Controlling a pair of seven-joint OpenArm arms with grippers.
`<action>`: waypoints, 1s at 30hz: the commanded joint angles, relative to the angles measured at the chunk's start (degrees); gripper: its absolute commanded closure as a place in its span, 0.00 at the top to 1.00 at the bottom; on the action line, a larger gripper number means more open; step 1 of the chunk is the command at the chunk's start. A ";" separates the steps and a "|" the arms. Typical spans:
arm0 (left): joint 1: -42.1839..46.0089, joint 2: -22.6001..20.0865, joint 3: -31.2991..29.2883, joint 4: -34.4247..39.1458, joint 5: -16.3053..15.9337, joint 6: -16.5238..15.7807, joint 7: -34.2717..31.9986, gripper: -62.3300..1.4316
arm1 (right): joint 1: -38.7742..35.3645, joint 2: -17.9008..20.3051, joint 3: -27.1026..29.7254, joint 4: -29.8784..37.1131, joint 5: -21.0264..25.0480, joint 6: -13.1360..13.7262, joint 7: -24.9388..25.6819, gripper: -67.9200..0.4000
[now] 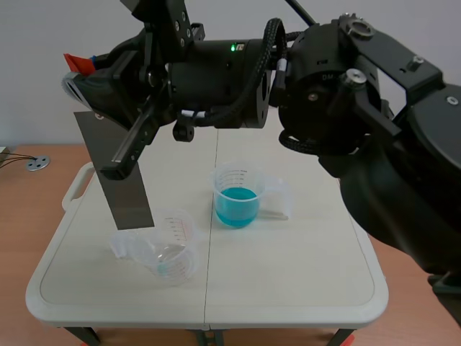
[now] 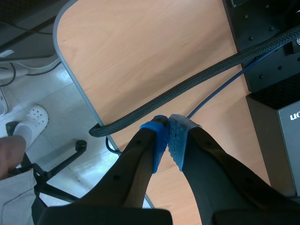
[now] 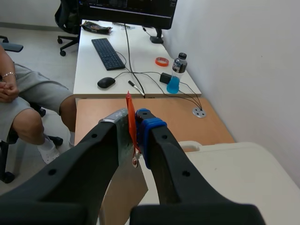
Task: Hold the metal plate by the orange handle, dip it into the blue solution, take it out and point at it, then put the plate back in the beaker on the left.
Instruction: 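Put the plate into the left beaker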
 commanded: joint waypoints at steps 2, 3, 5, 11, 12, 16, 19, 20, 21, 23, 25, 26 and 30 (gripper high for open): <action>0.46 -0.33 -0.26 0.74 -0.09 -0.09 -0.33 0.07 | 0.39 -0.22 0.37 1.16 0.74 -1.05 0.76 0.03; 0.46 -0.33 -0.26 0.74 -0.09 -0.09 -0.33 0.07 | 0.28 -0.22 0.37 1.16 0.55 -1.27 0.81 0.03; 0.46 -0.33 -0.26 0.74 -0.09 -0.09 -0.35 0.07 | 0.11 -0.22 0.37 1.16 0.55 -1.27 0.81 0.03; 0.46 -0.33 -0.26 0.74 -0.09 -0.11 -0.35 0.07 | -0.81 -0.22 0.37 1.11 -2.43 -3.10 0.83 0.03; 0.46 -0.33 -0.26 0.74 -0.09 -0.11 -0.35 0.07 | -0.98 -0.22 0.37 1.09 -2.51 -3.56 0.81 0.03; 0.46 -0.33 -0.26 0.74 -0.09 -0.11 -0.35 0.07 | -1.29 -0.24 0.37 1.09 -3.17 -3.87 1.16 0.03; 0.46 -0.33 -0.26 0.74 -0.09 -0.11 -0.33 0.07 | -1.42 -0.22 0.37 0.63 -3.34 -3.89 1.31 0.03; 0.46 -0.33 -0.26 0.74 -0.09 -0.11 -0.33 0.07 | -1.42 -0.22 0.37 0.33 -3.34 -4.04 1.33 0.03; 0.46 -0.33 -0.26 0.74 -0.09 -0.11 -0.33 0.07 | -1.42 -0.22 0.37 0.00 -3.34 -4.04 1.53 0.03; 0.46 -0.33 -0.26 0.74 -0.09 -0.11 -0.33 0.07 | -1.42 -0.22 0.37 -0.87 -3.34 -4.04 1.99 0.03; 0.46 -0.33 -0.26 0.74 -0.09 -0.11 -0.33 0.07 | -1.42 -0.22 0.37 -1.90 -3.34 -4.04 2.49 0.03; 0.46 -0.33 -0.26 0.74 -0.09 -0.11 -0.33 0.07 | -1.42 -0.22 0.37 -2.45 -3.34 -4.04 2.82 0.03; 0.46 -0.33 -0.26 0.74 -0.09 -0.11 -0.33 0.07 | -1.42 -0.22 0.37 -4.44 -3.37 -4.04 3.69 0.03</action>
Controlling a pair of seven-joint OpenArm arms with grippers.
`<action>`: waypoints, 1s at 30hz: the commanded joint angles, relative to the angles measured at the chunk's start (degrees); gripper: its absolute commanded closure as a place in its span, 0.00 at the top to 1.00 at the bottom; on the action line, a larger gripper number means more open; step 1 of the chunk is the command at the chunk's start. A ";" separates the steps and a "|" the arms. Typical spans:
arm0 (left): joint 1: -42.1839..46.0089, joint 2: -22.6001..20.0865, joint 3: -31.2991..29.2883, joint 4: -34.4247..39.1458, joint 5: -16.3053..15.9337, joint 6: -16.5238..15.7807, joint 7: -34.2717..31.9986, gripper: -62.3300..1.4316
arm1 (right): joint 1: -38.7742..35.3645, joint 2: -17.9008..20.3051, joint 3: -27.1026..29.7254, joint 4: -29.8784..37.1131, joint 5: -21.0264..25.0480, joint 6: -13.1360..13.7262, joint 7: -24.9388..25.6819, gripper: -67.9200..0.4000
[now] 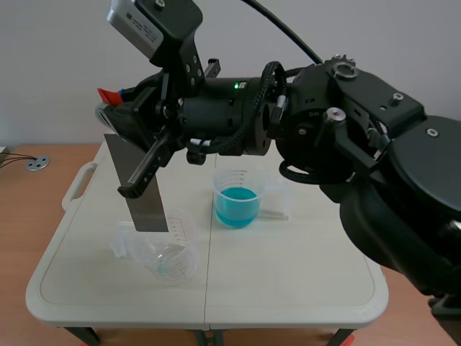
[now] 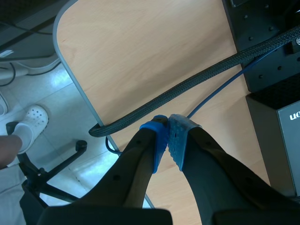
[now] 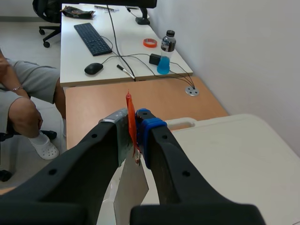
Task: Hold the metal plate by the orange handle, dip it into the blue solution, take it out and point at it, then put the plate back in the beaker on the left.
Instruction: 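Put the plate into the left beaker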
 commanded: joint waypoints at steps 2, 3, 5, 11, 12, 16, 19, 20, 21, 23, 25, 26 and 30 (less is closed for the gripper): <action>0.46 -0.33 -0.26 0.74 -0.09 -0.11 -0.33 0.07 | 0.68 -0.22 0.35 -0.70 0.63 -0.28 2.16 0.03; 0.46 -0.33 -0.26 0.74 -0.09 -0.11 -0.33 0.07 | 0.68 -0.22 0.35 -1.33 0.63 -0.28 2.60 0.03; 0.46 -0.33 -0.26 0.74 -0.09 -0.11 -0.33 0.07 | 0.68 -0.22 0.35 -2.51 0.63 -0.28 3.21 0.03; 0.46 -0.33 -0.26 0.74 -0.09 -0.11 -0.33 0.07 | 0.68 -0.55 0.28 -5.92 0.68 -0.28 4.07 0.03; 0.46 -0.33 -0.26 0.74 -0.09 -0.11 -0.35 0.07 | 0.68 -0.81 0.28 -6.54 0.68 -0.26 4.04 0.03; 0.46 -0.33 -0.26 0.74 -0.09 -0.11 -0.37 0.07 | 0.68 -1.75 -0.59 -9.03 0.63 -0.28 4.37 0.03; 0.46 -0.33 -0.26 0.74 -0.09 -0.11 -0.37 0.07 | 0.68 -2.32 -1.57 -11.17 0.66 -0.28 4.68 0.03; 0.46 -0.33 -0.26 0.74 -0.09 -0.11 -0.37 0.07 | 0.68 -2.49 -1.92 -11.85 0.66 -0.28 4.85 0.03; 0.46 -0.33 -0.26 0.74 -0.09 -0.11 -0.37 0.07 | 0.66 -2.73 -2.25 -12.50 0.66 -0.31 4.87 0.03; 0.46 -0.33 -0.26 0.74 -0.09 -0.11 -0.37 0.07 | 0.66 -3.08 -2.75 -13.86 0.68 -0.28 4.90 0.03; 0.46 -0.35 -0.26 0.74 -0.09 -0.11 -0.39 0.07 | 0.63 -3.37 -3.23 -15.10 0.68 -0.28 5.07 0.03; 0.46 -0.35 -0.26 0.74 -0.09 -0.11 -0.39 0.07 | 0.50 -3.48 -3.37 -15.65 0.68 -0.31 5.18 0.03; 0.46 -0.50 -0.26 0.74 -0.09 -0.11 -0.39 0.07 | -0.13 -3.74 -3.39 -16.85 0.42 -0.31 5.49 0.03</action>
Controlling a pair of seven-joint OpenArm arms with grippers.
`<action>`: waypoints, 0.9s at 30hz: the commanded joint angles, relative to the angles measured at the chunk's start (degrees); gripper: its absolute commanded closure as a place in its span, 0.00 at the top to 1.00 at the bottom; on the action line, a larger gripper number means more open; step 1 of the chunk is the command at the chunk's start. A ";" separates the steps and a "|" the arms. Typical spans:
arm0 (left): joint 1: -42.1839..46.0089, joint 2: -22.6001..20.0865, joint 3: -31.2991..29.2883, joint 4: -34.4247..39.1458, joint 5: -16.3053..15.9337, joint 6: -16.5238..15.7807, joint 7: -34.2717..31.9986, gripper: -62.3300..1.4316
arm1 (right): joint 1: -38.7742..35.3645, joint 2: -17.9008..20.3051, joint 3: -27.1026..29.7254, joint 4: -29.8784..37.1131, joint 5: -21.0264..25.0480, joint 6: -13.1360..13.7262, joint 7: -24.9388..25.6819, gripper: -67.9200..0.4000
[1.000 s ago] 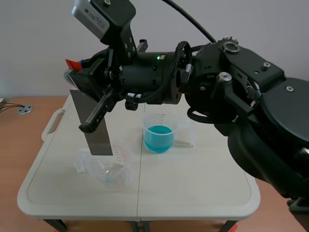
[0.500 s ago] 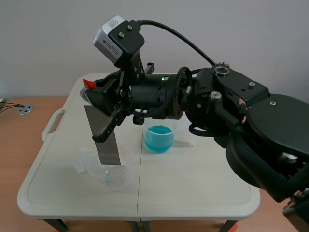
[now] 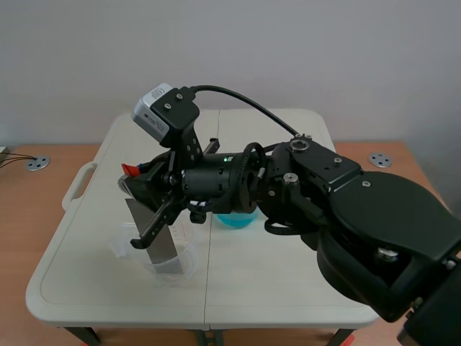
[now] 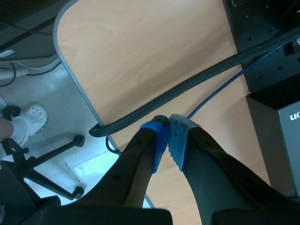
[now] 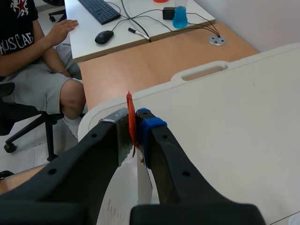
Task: Hold the metal plate by the orange handle, dip it into the blue solution, take it out and point at it, then put the plate back in the beaker on the left.
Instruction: 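Put the plate into the left beaker, then return to the home posture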
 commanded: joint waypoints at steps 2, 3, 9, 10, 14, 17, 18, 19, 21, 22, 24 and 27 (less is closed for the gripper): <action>0.46 -0.70 -0.26 0.76 -0.09 -0.09 -0.39 0.07 | 0.15 -0.68 0.07 0.79 0.15 -0.02 0.59 0.03; 0.44 -0.83 -0.26 0.76 -0.09 -0.07 -0.39 0.07 | 0.04 -0.68 0.07 0.79 -0.04 -0.02 0.66 0.03; 0.44 -1.81 -0.26 0.76 -0.09 -0.07 -0.42 0.07 | -0.09 -0.68 0.07 0.79 -0.44 0.00 0.61 0.03; 0.44 -1.79 -0.26 0.76 -0.09 -0.07 -0.42 0.07 | -0.07 -0.68 0.07 0.79 -0.44 0.00 0.61 0.03; 0.28 -1.57 -0.26 0.74 -0.11 -0.11 -0.55 0.07 | -0.07 -0.68 0.07 0.79 -0.44 0.00 0.61 0.03; 0.13 -1.62 -0.26 0.59 -0.11 -0.07 -0.35 0.07 | -0.07 -0.66 0.07 0.79 -0.44 0.00 0.61 0.08; 0.04 -1.62 -0.26 0.39 -0.09 -0.07 -0.35 0.07 | -0.07 -0.66 0.07 0.79 -0.44 0.00 0.59 0.13; -0.02 -1.60 -0.26 0.15 -0.09 -0.09 -0.33 0.07 | -0.07 -0.66 0.07 0.79 -0.44 0.00 0.59 0.17; -0.24 -1.55 -0.26 -0.37 -0.09 -0.09 -0.37 0.07 | -0.07 -0.66 0.26 0.79 -0.44 0.00 0.61 0.26; -0.35 -1.55 -0.26 -0.55 -0.09 -0.09 -0.35 0.07 | -0.07 -0.66 0.46 0.79 -0.44 0.00 0.61 0.32; -0.50 -1.60 -0.26 -0.83 -0.09 -0.09 -0.37 0.07 | -0.07 -0.66 1.05 0.79 -0.42 -0.22 0.70 0.44; -0.50 -1.60 -0.26 -0.81 -0.07 -0.11 -0.35 0.29 | -0.09 -0.66 2.38 0.79 -0.42 -1.49 1.53 0.64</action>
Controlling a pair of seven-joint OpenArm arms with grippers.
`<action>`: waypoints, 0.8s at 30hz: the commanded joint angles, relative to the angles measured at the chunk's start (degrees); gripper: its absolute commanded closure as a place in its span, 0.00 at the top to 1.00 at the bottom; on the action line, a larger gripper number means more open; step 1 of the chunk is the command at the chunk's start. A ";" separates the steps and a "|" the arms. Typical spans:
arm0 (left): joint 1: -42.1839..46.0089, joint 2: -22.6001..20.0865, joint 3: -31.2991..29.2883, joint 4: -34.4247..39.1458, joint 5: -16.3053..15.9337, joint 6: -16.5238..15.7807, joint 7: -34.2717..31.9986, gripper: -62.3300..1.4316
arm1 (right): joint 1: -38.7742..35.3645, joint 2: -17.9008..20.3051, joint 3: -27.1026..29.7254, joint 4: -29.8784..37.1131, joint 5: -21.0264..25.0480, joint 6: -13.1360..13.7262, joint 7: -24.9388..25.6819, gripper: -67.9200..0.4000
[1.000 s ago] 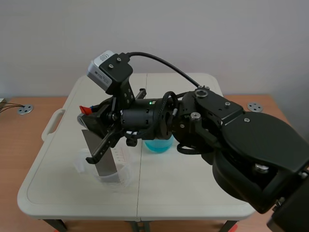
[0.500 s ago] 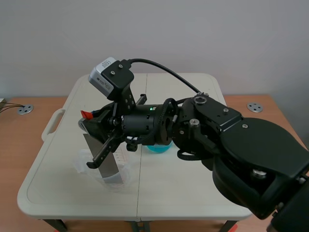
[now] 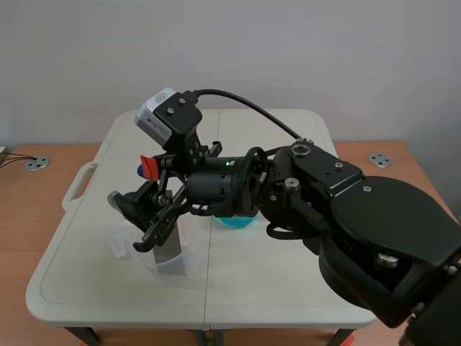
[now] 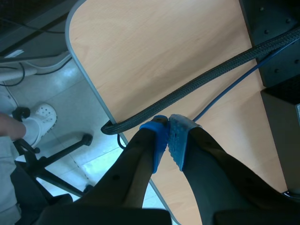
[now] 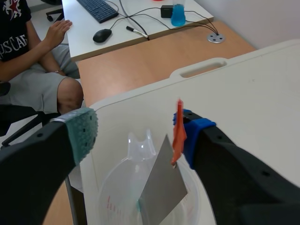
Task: Hold the metal plate by the orange handle, dip it into the blue solution, take it out and point at it, then put the plate back in the beaker on the left.
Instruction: 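Return to the home posture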
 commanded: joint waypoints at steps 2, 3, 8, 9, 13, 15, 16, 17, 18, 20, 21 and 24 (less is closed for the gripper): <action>0.48 0.13 -0.26 0.28 0.09 -0.11 -0.22 0.69 | 0.55 -0.63 1.92 0.79 0.63 -3.04 2.16 0.77; 0.48 0.22 -0.26 0.20 0.09 -0.13 -0.20 0.93 | 0.55 -0.63 2.38 0.79 0.63 -4.48 2.67 0.86; 0.04 0.35 -0.26 0.22 -0.33 -0.09 -0.17 1.00 | 0.39 -0.61 5.38 0.81 0.59 -10.45 3.30 0.98; -0.13 0.28 -0.26 0.22 -0.33 -0.11 -0.04 1.00 | 0.35 -0.61 6.16 0.81 0.59 -10.45 3.37 0.98; -0.66 0.33 -0.26 0.22 -0.33 -0.11 0.57 1.00 | -0.33 -0.22 8.37 1.44 0.59 -10.36 3.02 0.98; -0.66 0.44 -0.26 0.22 -0.35 -0.11 0.52 1.00 | -1.20 0.92 8.68 3.13 0.57 -10.36 2.93 0.98; -0.66 0.48 -0.26 0.22 -0.35 -0.13 0.50 1.00 | -1.90 1.70 8.68 4.44 0.57 -10.36 2.95 0.98; -0.66 0.66 -0.26 0.22 -0.46 -0.13 0.48 1.00 | -2.71 2.54 8.68 5.88 0.55 -10.36 2.93 0.98; -0.66 0.87 -0.26 0.22 -0.52 -0.11 0.50 1.00 | -3.61 3.41 8.68 7.52 0.57 -10.36 2.97 0.98; -0.81 0.90 -0.46 0.50 0.00 -0.09 -0.85 1.00 | -5.53 5.07 8.68 10.99 0.04 -10.36 2.97 0.98; -0.81 0.87 -0.90 0.81 -0.15 0.39 -1.25 1.00 | -6.58 5.88 8.74 12.76 -0.48 -10.38 2.97 0.98; -0.81 0.15 -4.68 3.30 -2.40 3.80 -2.58 1.00 | -9.94 7.78 9.90 17.64 -1.97 -10.40 2.97 0.98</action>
